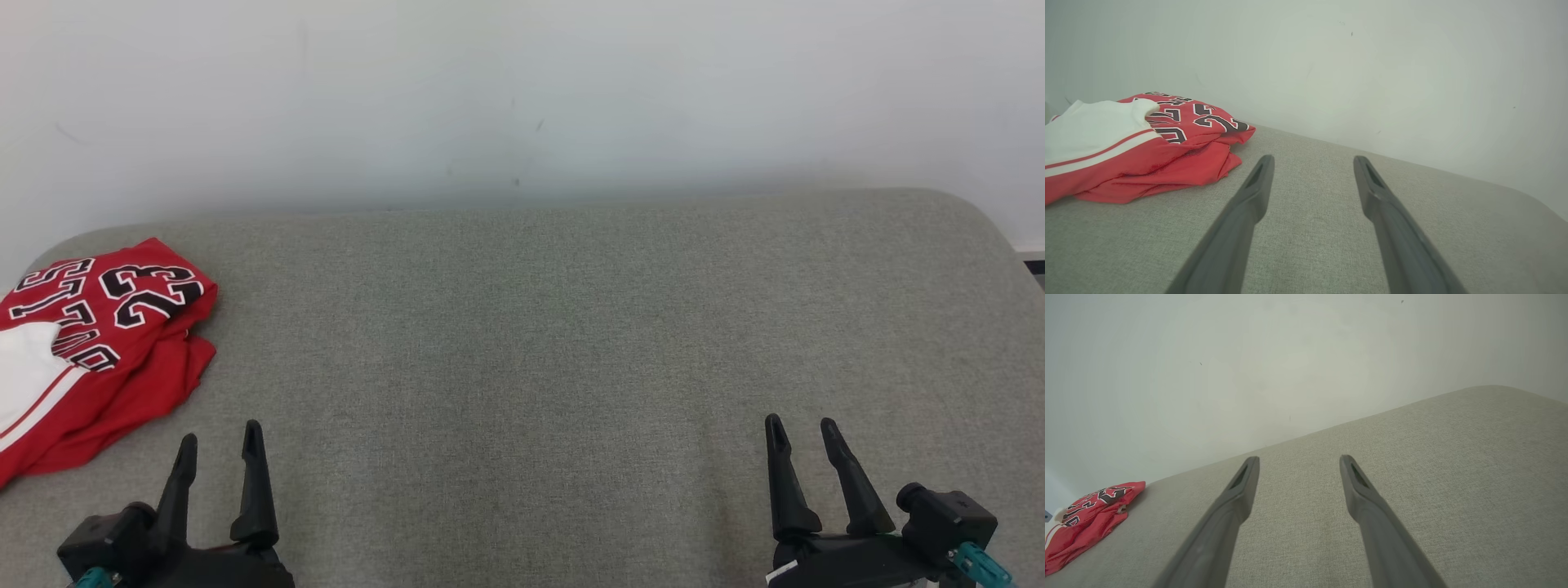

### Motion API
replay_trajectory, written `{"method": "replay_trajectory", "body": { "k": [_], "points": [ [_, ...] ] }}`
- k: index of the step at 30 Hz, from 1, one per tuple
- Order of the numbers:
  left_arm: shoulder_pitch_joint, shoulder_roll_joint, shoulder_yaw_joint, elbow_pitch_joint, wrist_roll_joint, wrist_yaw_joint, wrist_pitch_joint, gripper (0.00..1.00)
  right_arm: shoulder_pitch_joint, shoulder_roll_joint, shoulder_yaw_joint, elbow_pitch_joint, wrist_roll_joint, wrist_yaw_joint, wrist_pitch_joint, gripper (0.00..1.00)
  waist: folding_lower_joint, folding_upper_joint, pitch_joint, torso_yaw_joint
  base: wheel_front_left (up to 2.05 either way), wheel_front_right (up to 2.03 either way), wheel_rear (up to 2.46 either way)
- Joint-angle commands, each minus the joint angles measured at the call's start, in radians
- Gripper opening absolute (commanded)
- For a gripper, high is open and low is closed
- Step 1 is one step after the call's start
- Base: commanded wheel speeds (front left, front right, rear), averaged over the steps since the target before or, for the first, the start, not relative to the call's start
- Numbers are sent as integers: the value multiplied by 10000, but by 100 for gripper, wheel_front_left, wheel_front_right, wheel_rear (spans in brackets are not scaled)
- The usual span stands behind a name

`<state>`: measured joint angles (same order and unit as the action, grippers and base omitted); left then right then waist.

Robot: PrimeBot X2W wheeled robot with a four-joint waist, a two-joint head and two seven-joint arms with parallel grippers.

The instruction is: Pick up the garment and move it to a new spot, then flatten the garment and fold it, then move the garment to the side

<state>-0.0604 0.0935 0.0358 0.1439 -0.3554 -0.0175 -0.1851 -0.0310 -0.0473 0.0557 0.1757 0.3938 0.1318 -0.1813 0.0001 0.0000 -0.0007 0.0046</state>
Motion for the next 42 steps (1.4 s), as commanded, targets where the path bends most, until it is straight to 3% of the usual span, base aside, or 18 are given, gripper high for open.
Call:
{"method": "replay_trajectory", "body": {
  "k": [1, 25, 42],
  "points": [
    [36, 74, 4, -104, 271, 43, -83, 100, 47, -40, 26, -108, -271, -14, -101, 100, -1, 0, -5, 2, 0, 0, 0],
    [101, 136, 23, 34, 1241, -278, -158, 100, 315, -42, 46, -580, -1615, -18, -230, 100, -1, 0, -71, 89, 0, 0, 0],
    [220, 302, -10, -135, 2112, 123, -73, 100, 445, -44, 51, -707, -2309, -21, -206, 100, -1, 0, -53, 130, 0, 0, 0]
  ]
}}
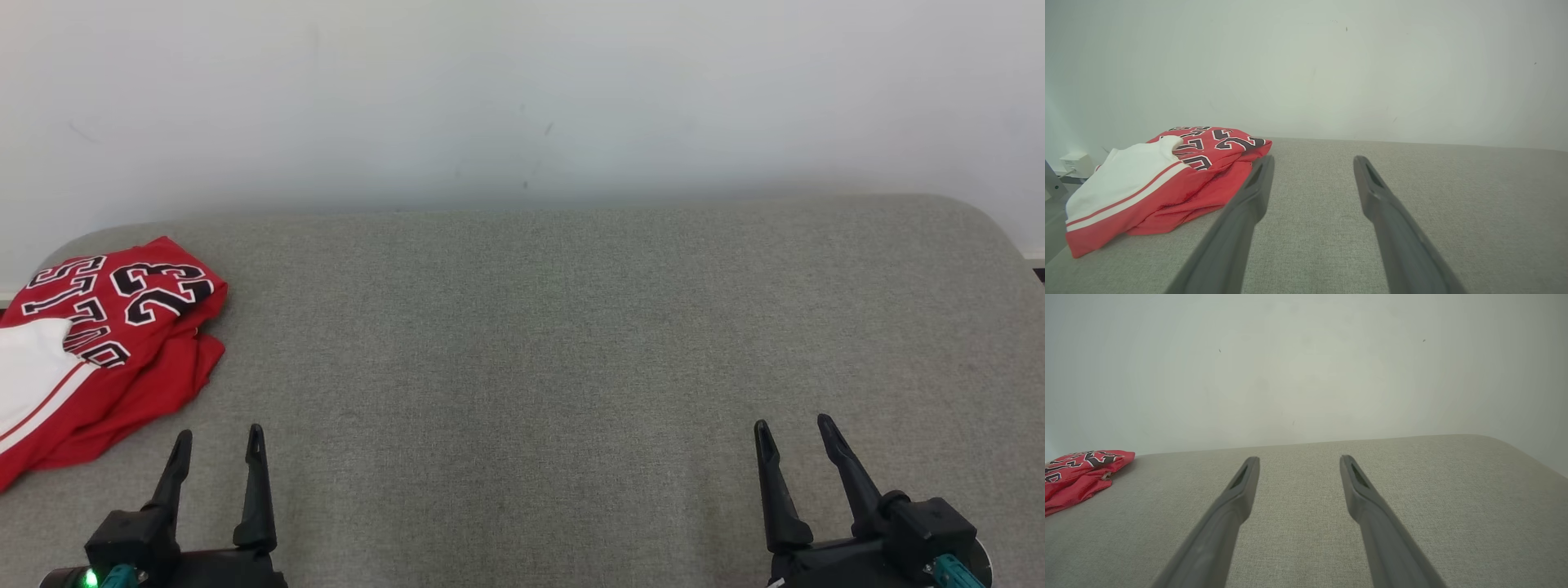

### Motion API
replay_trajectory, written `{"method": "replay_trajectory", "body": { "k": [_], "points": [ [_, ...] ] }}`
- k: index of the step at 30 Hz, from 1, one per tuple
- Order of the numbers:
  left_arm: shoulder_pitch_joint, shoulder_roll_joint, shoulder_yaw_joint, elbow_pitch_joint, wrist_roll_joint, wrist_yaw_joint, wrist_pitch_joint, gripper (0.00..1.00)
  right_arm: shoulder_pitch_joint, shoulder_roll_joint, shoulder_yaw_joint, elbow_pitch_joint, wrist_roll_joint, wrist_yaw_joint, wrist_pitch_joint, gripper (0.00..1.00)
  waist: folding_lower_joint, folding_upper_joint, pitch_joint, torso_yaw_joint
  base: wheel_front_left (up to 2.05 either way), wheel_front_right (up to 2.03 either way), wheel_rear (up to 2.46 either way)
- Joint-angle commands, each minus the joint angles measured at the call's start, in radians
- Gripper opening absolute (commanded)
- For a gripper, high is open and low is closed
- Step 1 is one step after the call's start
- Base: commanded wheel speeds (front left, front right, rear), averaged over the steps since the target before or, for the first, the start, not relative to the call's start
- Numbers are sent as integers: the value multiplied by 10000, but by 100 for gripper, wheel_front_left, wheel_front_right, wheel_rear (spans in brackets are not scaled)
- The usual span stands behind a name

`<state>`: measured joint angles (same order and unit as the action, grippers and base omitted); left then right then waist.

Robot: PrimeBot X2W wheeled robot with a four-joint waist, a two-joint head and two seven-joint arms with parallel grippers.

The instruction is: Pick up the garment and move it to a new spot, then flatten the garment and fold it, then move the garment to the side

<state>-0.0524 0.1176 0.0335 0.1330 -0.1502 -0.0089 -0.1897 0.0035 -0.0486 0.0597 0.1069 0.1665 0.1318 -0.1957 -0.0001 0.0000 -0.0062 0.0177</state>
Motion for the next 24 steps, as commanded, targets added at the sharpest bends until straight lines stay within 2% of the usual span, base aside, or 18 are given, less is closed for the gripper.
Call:
{"method": "replay_trajectory", "body": {
  "k": [1, 24],
  "points": [
    [142, 62, 8, -18, 34, 45, -22, 100, 105, -31, 6, -6, -26, -21, -62, 100, 1, 0, 0, 1, 0, 0, 0],
    [69, 89, -34, 95, -510, 62, 107, 100, 122, -29, 0, 94, 69, -21, -17, 100, 1, 0, -36, 115, 0, 0, 0]
  ]
}}
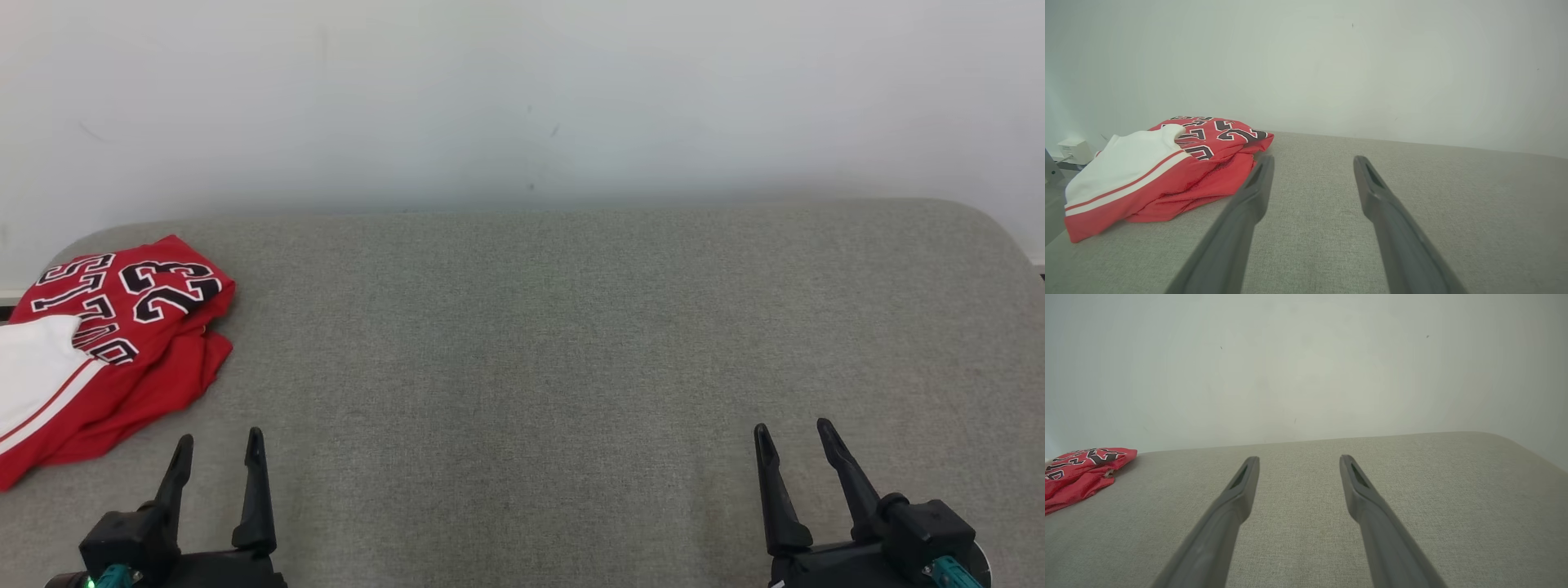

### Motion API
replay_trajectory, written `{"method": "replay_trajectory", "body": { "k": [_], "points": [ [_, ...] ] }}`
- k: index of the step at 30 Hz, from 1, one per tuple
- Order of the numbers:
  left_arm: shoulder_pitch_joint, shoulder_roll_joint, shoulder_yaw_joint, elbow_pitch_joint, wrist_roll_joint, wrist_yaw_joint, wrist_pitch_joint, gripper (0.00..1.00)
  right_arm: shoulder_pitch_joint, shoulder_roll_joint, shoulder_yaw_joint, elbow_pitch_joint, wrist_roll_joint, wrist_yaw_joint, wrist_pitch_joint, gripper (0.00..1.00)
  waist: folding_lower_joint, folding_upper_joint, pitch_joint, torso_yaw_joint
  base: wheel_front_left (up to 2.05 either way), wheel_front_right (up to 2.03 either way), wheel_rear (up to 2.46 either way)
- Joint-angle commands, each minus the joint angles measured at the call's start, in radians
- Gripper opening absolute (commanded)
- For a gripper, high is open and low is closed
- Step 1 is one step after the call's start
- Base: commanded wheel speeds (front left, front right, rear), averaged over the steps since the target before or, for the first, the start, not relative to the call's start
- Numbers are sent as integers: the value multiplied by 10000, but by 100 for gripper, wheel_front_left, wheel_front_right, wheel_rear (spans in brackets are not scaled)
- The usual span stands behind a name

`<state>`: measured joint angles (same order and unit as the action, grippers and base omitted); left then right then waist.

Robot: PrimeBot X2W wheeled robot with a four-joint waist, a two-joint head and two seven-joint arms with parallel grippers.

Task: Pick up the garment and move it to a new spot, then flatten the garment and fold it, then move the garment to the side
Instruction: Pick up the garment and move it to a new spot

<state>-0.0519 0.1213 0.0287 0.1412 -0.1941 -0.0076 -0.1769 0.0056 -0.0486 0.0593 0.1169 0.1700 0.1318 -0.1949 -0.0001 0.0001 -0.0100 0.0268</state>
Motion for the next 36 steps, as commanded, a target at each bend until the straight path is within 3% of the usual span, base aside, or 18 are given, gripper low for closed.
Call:
{"method": "replay_trajectory", "body": {
  "k": [1, 36],
  "points": [
    [42, 41, 37, 13, -120, 67, -42, 100, 121, -29, 23, -11, 42, -21, -23, 100, 1, -1, -1, 64, 0, 0, 0],
    [207, 390, 425, 222, -330, 614, -468, 100, -184, -29, 569, 423, 320, -21, -94, 100, 1, -1, 204, 3790, 0, 0, 0]
  ]
}}
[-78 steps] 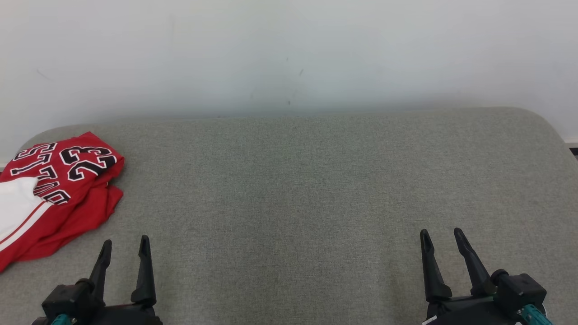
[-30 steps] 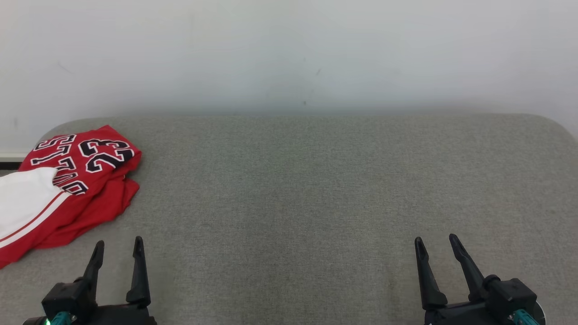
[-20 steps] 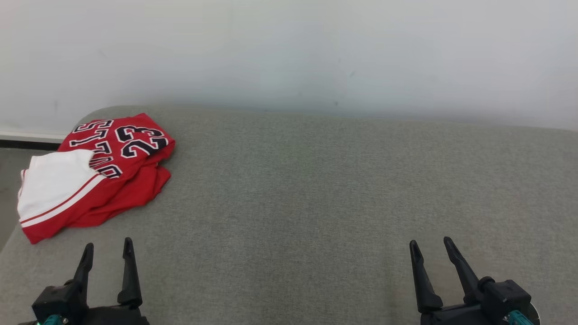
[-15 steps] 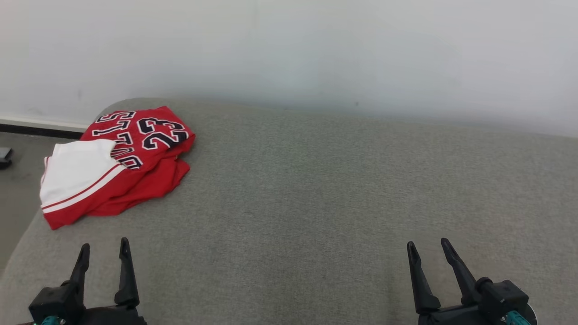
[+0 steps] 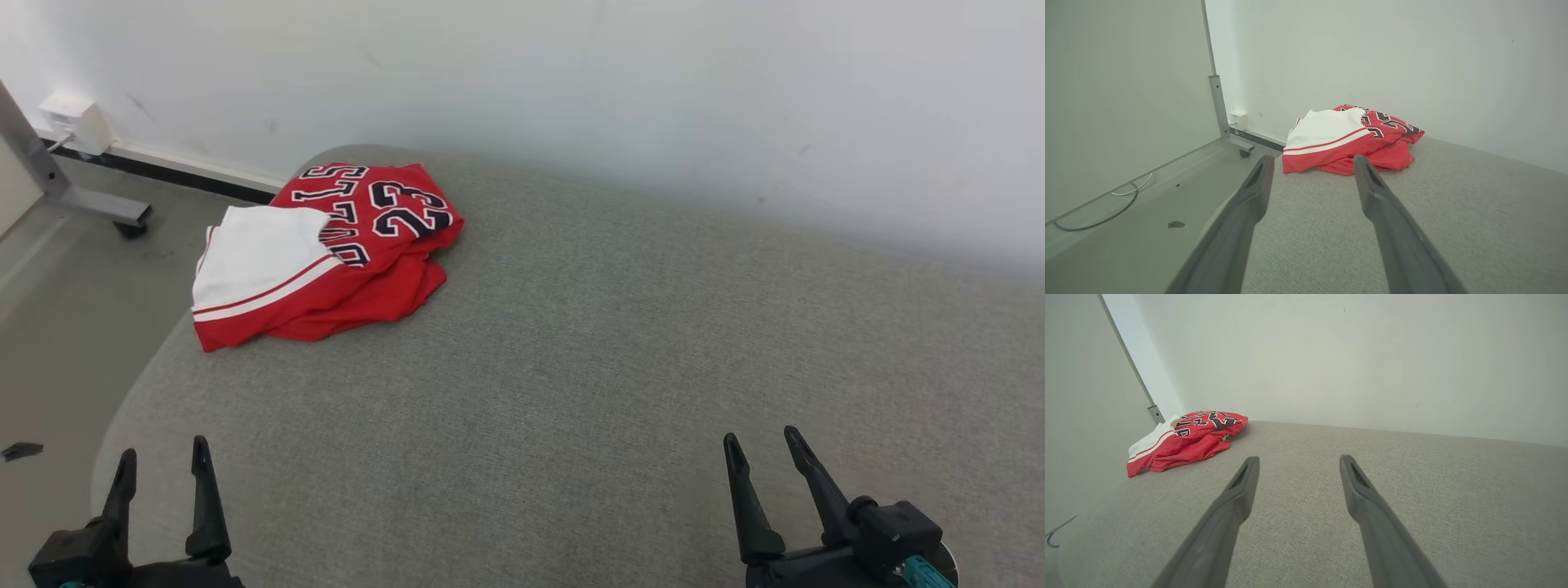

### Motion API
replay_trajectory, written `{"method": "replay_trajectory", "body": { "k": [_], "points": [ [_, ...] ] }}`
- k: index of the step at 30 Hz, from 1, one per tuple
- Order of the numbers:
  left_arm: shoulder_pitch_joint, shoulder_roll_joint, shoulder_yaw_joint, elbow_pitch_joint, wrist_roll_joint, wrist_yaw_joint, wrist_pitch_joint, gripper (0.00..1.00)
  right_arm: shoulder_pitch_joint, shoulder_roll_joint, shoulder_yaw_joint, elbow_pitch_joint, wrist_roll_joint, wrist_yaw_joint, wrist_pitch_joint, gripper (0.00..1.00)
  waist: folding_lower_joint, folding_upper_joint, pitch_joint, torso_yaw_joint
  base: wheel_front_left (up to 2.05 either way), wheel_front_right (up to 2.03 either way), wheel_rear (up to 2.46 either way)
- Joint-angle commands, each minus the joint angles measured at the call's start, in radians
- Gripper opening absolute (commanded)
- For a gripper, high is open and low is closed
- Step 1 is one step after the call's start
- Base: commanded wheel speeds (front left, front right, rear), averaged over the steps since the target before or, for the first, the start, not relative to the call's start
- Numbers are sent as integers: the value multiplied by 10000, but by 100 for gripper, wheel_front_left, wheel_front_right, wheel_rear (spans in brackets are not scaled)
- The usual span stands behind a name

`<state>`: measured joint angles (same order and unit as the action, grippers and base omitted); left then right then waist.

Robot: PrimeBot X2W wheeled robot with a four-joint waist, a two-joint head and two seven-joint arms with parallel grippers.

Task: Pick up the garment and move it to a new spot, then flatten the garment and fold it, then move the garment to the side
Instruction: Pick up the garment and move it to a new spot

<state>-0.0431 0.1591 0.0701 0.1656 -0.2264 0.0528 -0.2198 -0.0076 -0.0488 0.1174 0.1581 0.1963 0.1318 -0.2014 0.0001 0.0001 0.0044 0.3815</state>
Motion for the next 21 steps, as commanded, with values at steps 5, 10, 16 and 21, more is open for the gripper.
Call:
{"method": "replay_trajectory", "body": {
  "k": [5, 10, 16, 21],
  "points": [
    [125, 39, 2, -68, -25, 90, -36, 100, -100, -27, 47, 97, 70, -21, -31, 100, -1, -1, 101, 552, 0, 0, 0],
    [211, 58, 40, -127, -81, 182, -48, 100, -136, -27, 113, 156, 74, -21, -54, 100, -1, -1, 116, 631, 0, 0, 0],
    [127, 85, 131, -57, -171, 268, -108, 100, -211, -25, 150, 146, -26, -21, -2, 100, -1, -1, 195, 438, 0, 0, 0],
    [-440, 264, 336, -145, -449, 198, -88, 100, -329, -25, 0, 17, -166, -21, 64, 100, -1, -1, 456, -29, 0, 0, 0]
  ]
}}
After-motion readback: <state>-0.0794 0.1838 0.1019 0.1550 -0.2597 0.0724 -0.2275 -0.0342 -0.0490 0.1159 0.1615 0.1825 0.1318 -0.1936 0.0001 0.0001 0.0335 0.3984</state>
